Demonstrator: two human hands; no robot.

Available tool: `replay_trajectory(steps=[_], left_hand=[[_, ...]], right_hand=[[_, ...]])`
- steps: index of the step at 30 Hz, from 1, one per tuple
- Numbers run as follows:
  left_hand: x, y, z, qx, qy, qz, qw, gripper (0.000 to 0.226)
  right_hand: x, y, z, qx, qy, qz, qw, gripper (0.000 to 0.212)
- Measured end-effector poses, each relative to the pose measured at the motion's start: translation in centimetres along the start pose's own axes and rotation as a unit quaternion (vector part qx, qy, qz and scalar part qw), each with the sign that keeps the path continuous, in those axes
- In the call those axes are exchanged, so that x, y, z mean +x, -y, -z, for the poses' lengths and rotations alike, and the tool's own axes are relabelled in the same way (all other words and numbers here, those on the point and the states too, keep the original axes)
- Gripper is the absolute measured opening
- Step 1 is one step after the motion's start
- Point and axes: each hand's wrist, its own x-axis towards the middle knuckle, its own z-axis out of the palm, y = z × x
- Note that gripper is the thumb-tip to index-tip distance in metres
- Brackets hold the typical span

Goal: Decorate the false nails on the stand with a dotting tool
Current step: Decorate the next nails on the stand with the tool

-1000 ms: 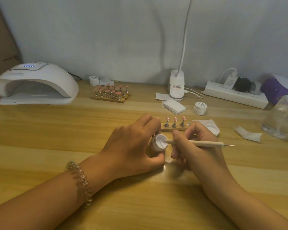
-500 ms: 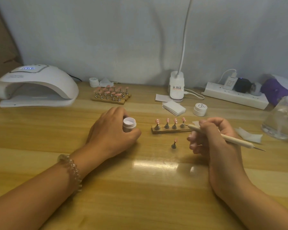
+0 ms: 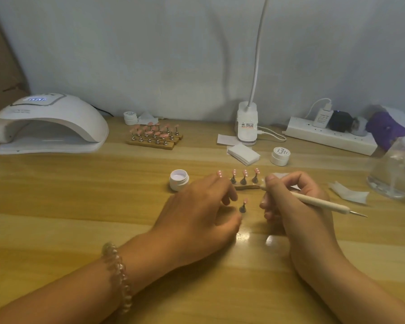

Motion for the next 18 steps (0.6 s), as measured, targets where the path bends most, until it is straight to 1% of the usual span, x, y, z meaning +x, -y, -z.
replay_trajectory(steps=[2,4,8,11,13,18], left_hand=[[0.5,0.1,-0.5,-0.061,0.028,0.029,0.997,0.019],[1.1,0.2,-0.7,-0.098,0.039,0.035,0.994,0.015],[1.3,0.3,-1.1,-0.125,0.028,0.019,0.992,0.005],[1.1,0.7,-1.1,-0.142,0.010,0.014,0.990,0.011],[1.1,0.9,-1.1,-0.152,0.006,0.011,0.988,0.009],[0.8,1.2,-0.9,-0.151,0.009,0.003,0.989,0.008]], right_hand=[[0.1,0.0,-0.1,-0.002,0.000,-0.004,1.000,0.025],[0.1,0.0,-0.2,0.001,0.005,-0.011,1.000,0.028],[0.0,0.1,-0.4,-0.019,0.028,-0.015,0.999,0.026],[0.0,0.0,-0.3,-0.036,0.035,-0.015,0.999,0.027],[0.0,0.0,-0.3,-0.046,0.035,-0.015,0.998,0.031],[0.0,-0.2,-0.3,-0.091,0.056,-0.008,0.994,0.019]])
